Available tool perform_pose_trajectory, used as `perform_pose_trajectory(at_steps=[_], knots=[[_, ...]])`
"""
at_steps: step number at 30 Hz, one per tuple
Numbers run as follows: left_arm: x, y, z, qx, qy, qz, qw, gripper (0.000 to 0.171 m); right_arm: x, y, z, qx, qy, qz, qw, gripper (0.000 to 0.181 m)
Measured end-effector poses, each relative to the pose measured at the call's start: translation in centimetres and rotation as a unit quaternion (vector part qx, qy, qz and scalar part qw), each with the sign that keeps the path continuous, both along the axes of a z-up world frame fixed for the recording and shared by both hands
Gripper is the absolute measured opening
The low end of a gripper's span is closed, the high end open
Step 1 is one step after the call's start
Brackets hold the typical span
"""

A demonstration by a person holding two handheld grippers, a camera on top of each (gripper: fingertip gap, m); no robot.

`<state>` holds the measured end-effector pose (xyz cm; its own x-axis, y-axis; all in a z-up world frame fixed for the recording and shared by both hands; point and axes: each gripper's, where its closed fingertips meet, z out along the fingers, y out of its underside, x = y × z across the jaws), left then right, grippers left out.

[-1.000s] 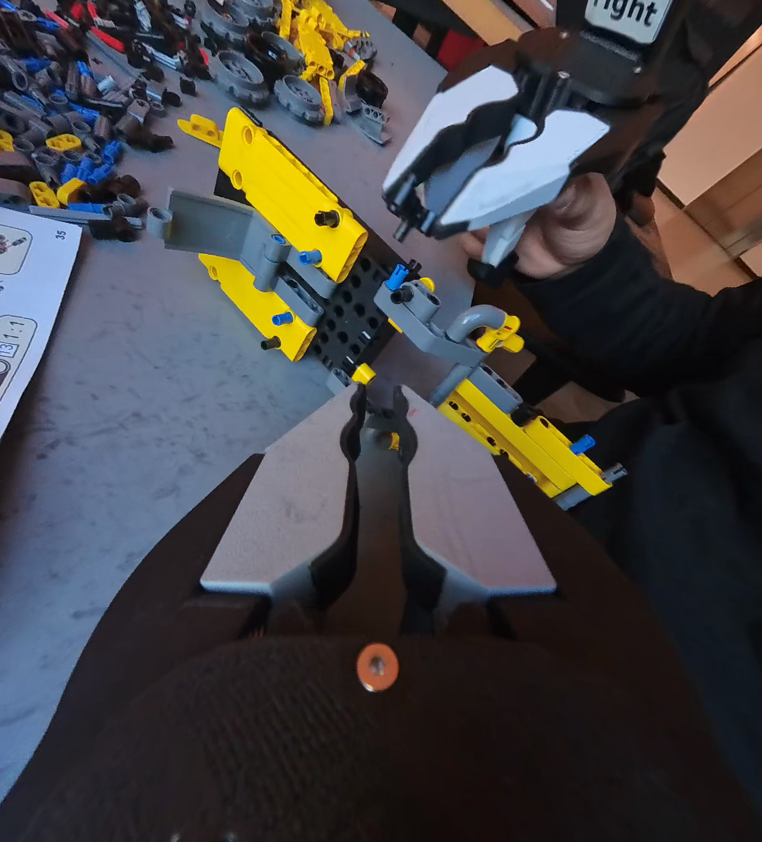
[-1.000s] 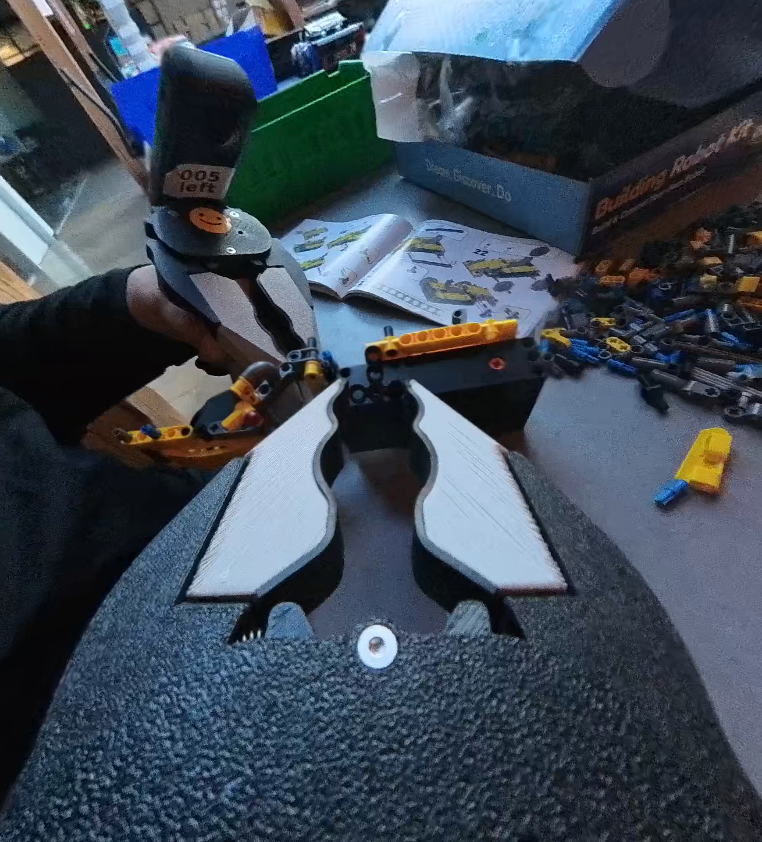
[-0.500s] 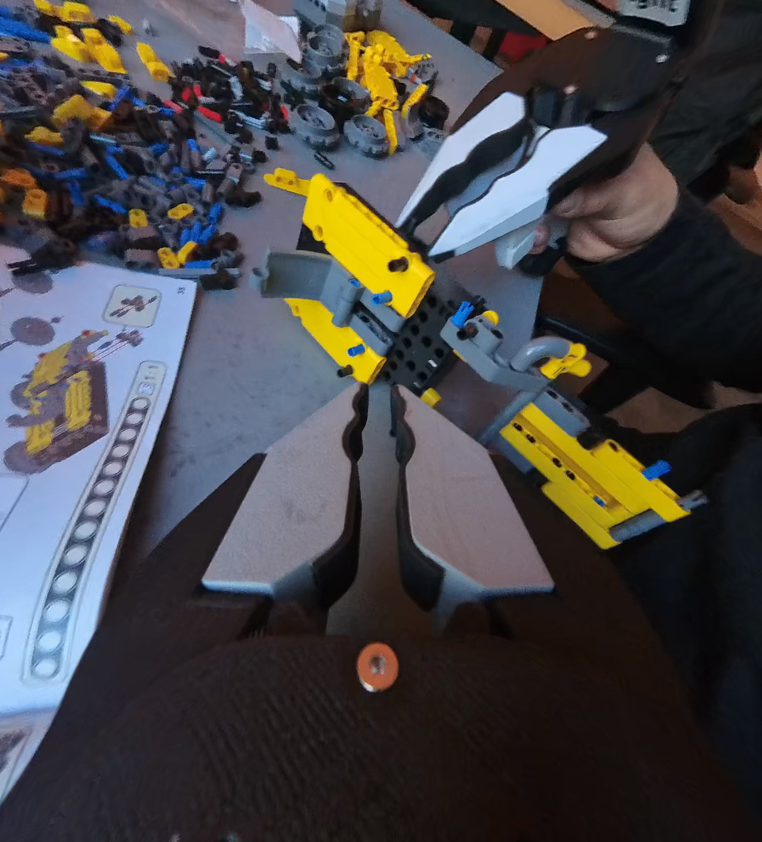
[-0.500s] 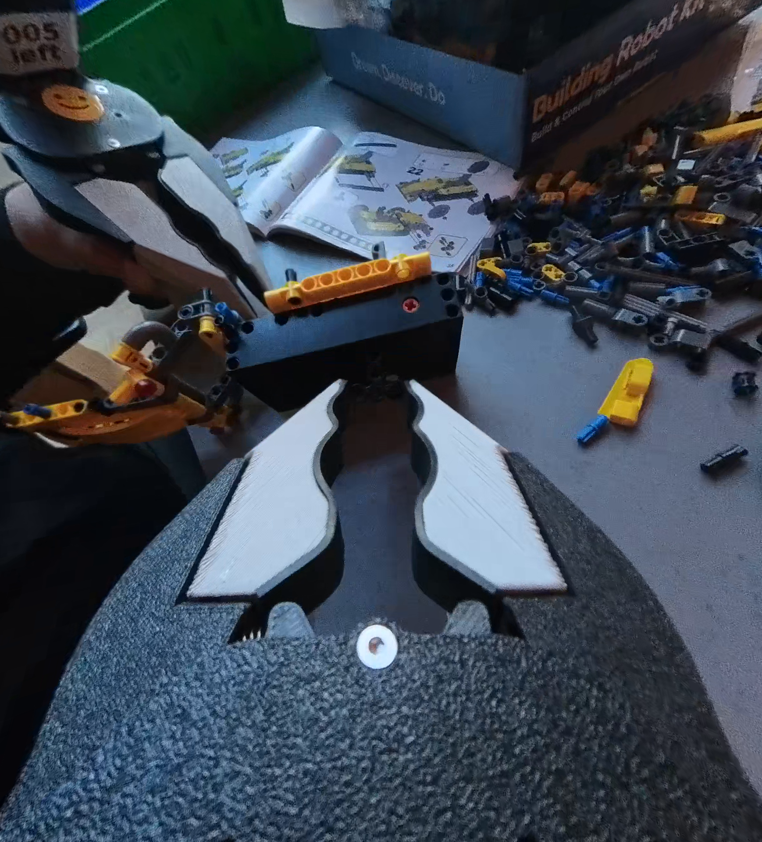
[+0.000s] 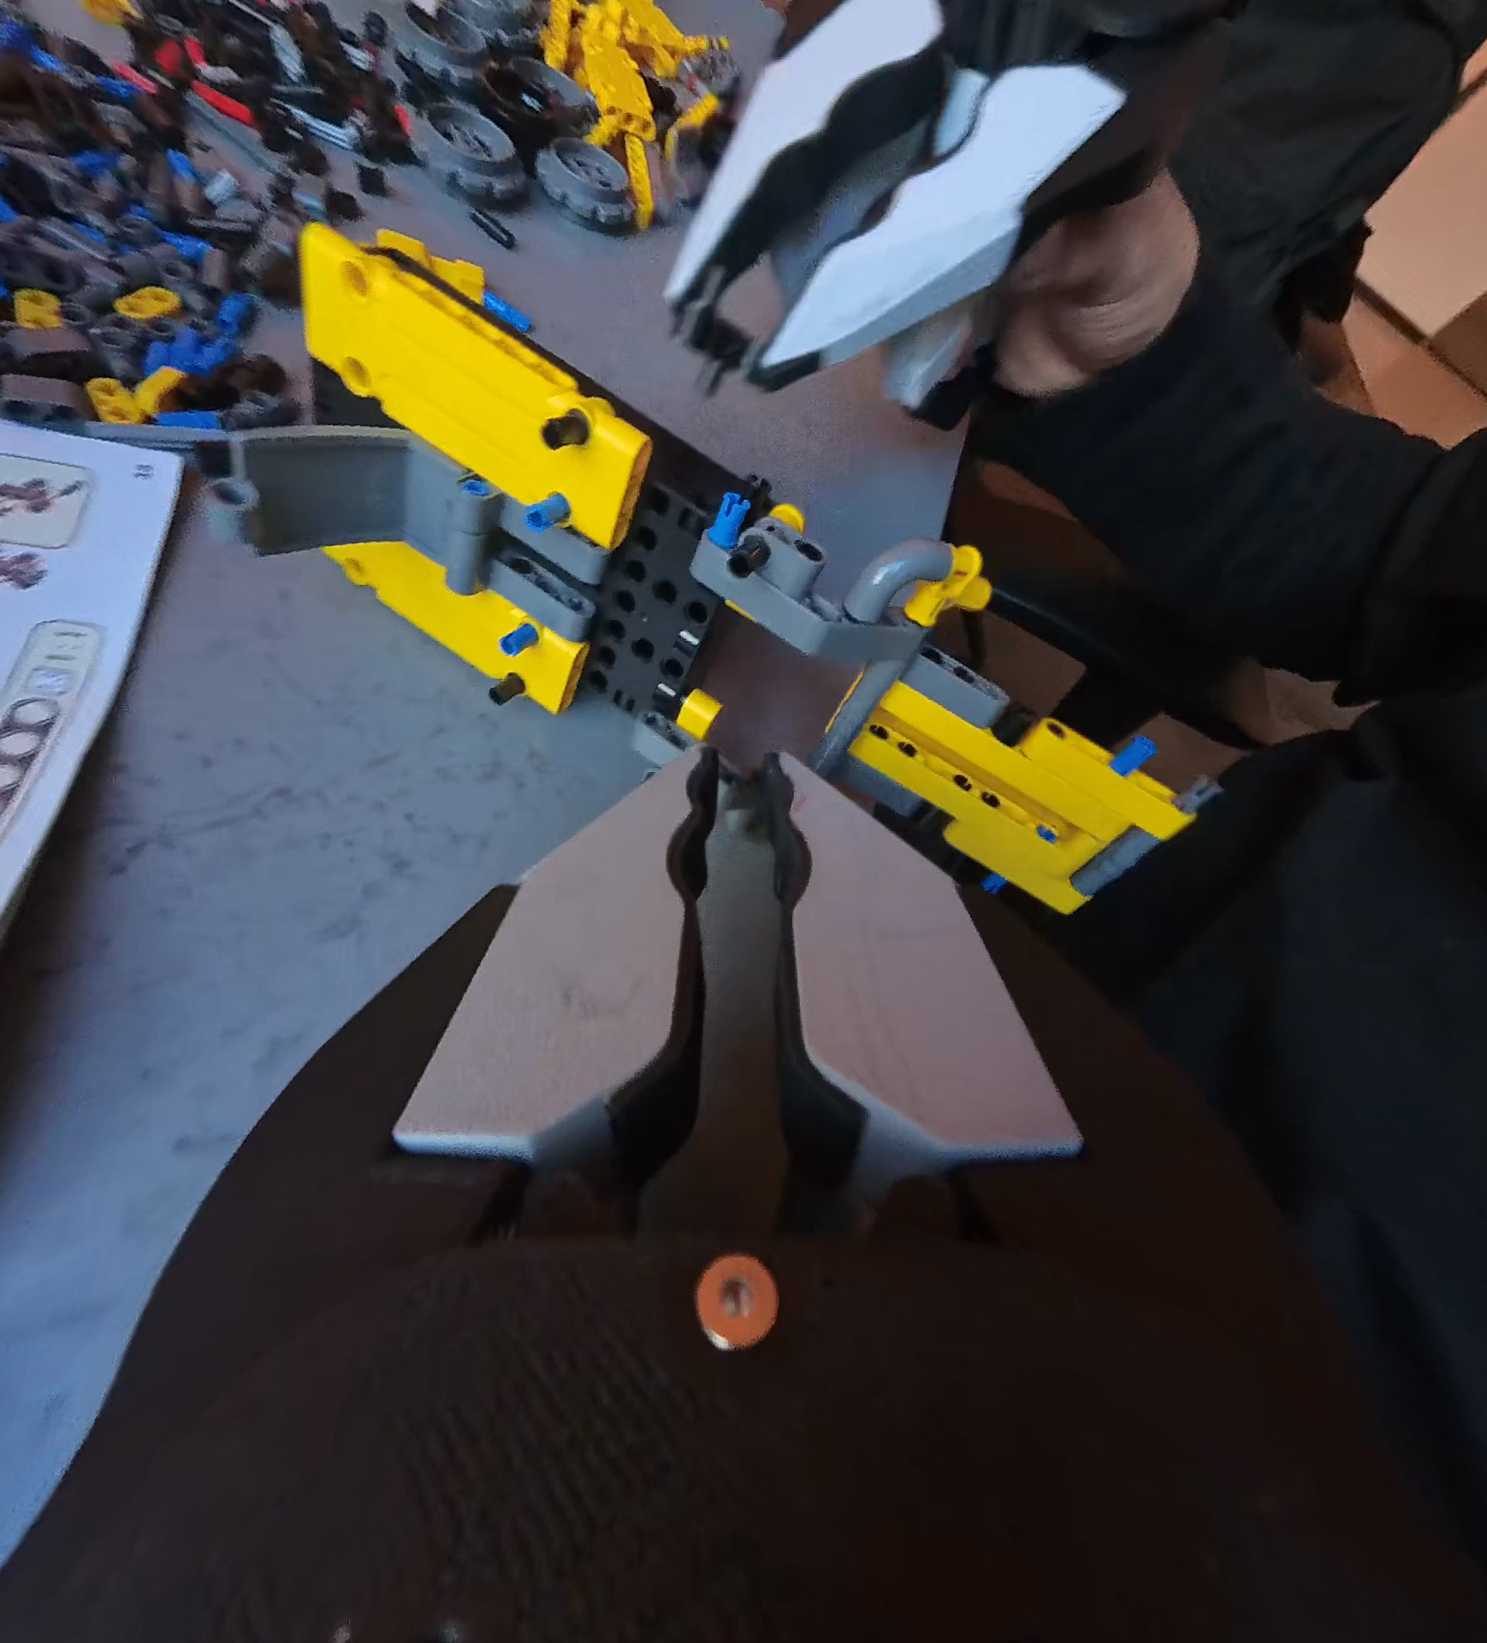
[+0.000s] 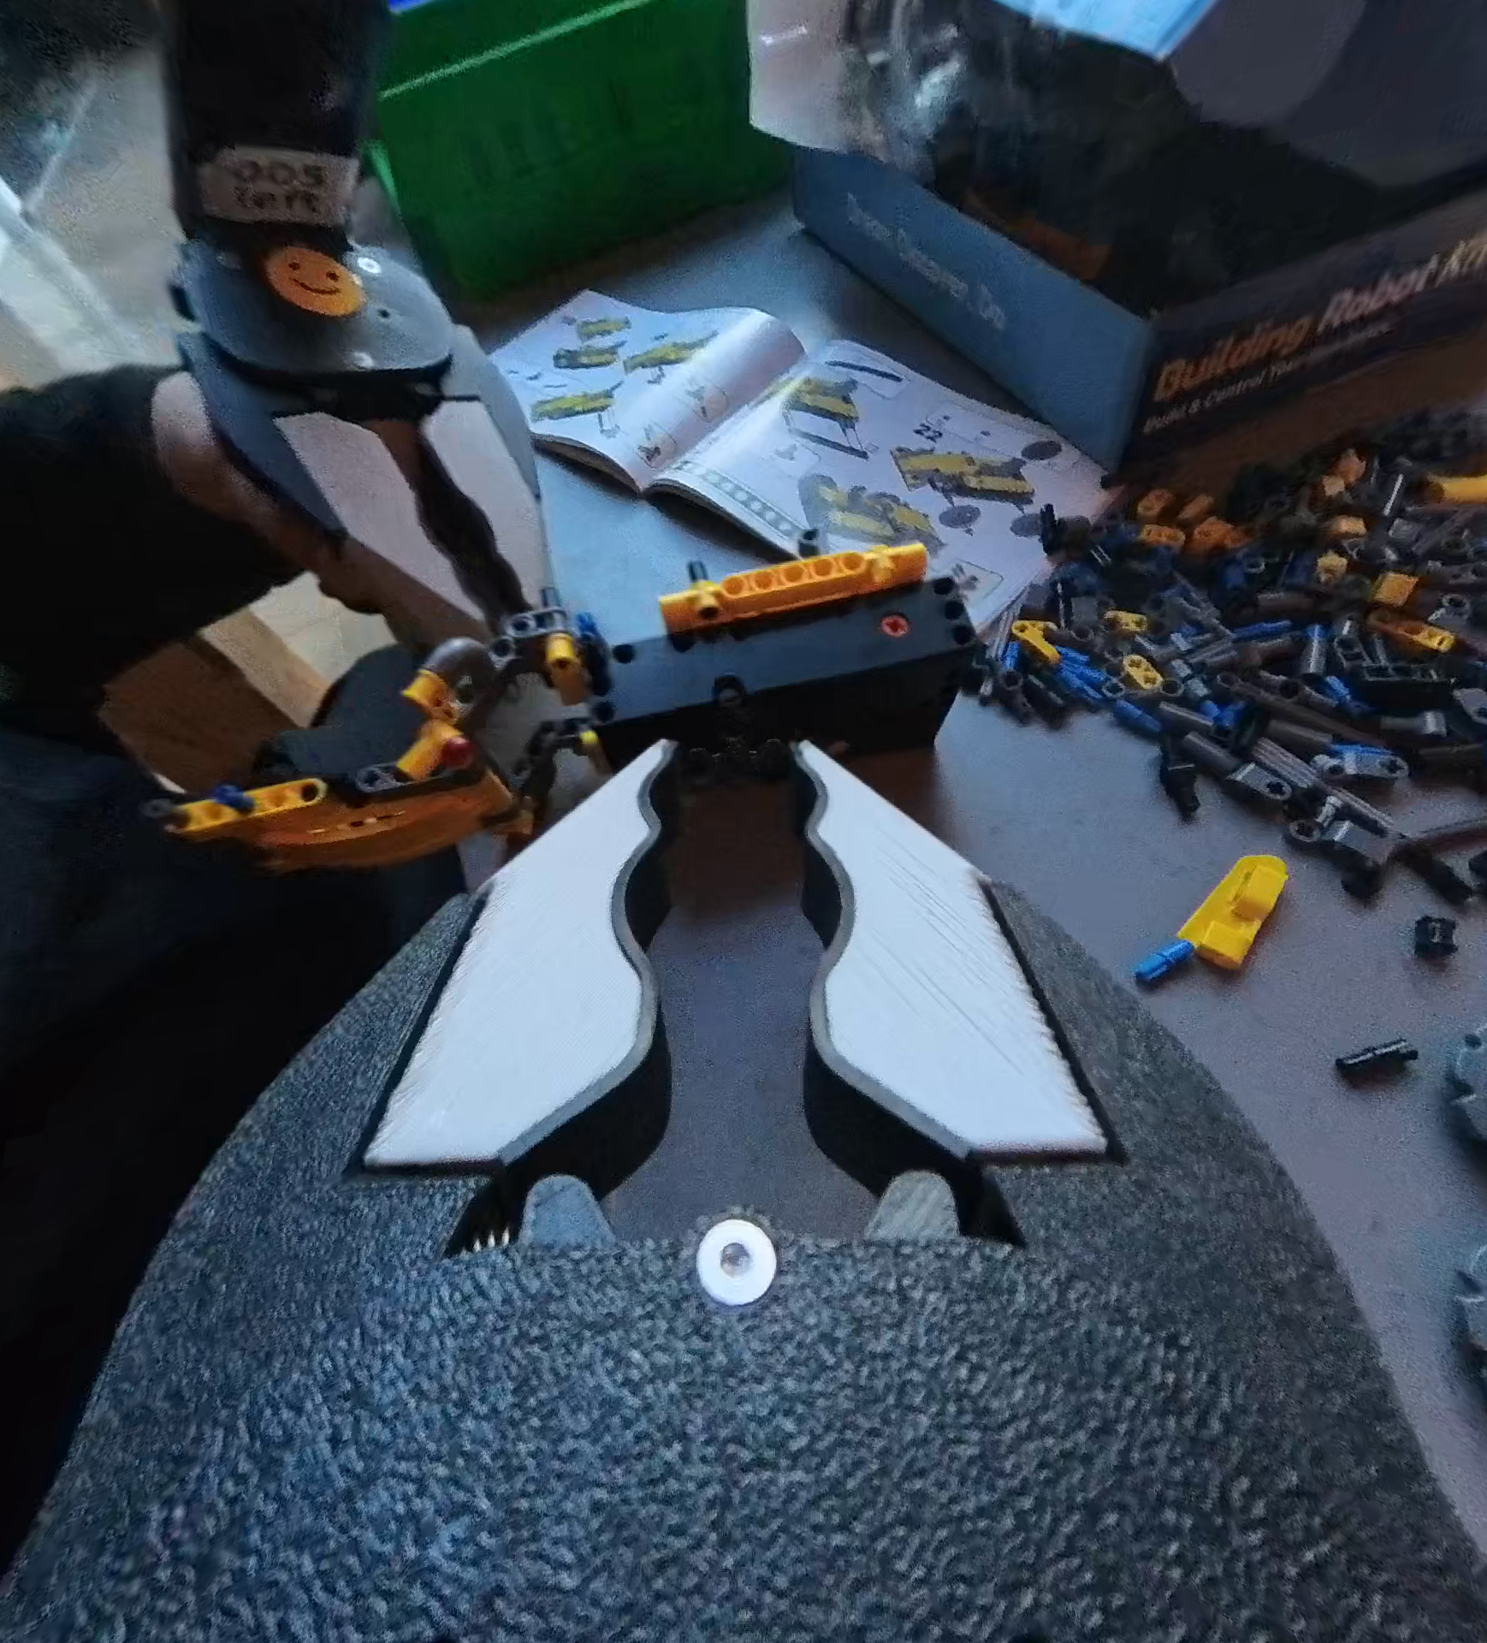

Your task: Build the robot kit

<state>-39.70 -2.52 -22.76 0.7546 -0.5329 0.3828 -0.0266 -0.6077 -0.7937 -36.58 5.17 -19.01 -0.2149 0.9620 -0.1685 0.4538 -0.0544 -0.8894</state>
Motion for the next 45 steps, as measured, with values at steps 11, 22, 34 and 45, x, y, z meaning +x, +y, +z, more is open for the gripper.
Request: perform_pose_trajectory(at_steps=[11, 22, 34, 45], knots=[[-1.8, 2.1, 6.2, 0.107, 0.043, -0.025, 0.993, 0.006, -1.7, -3.7, 1.3, 0.039, -0.011, 0.076, 0.996, 0.024], [0.2, 4.2, 5.3, 0.085, 0.061, -0.11, 0.988, 0.003, -2.0, -3.9, 0.5, 0.048, -0.035, 0.076, 0.995, 0.023], [0.8, 3.5, 4.8, 0.067, 0.038, -0.161, 0.984, 0.003, -2.4, -4.1, 0.2, 0.037, -0.038, 0.082, 0.995, 0.023], [0.6, 3.4, 4.7, 0.068, 0.037, -0.174, 0.982, 0.003, -1.9, -3.5, 1.6, 0.017, -0.009, 0.079, 0.997, 0.026]])
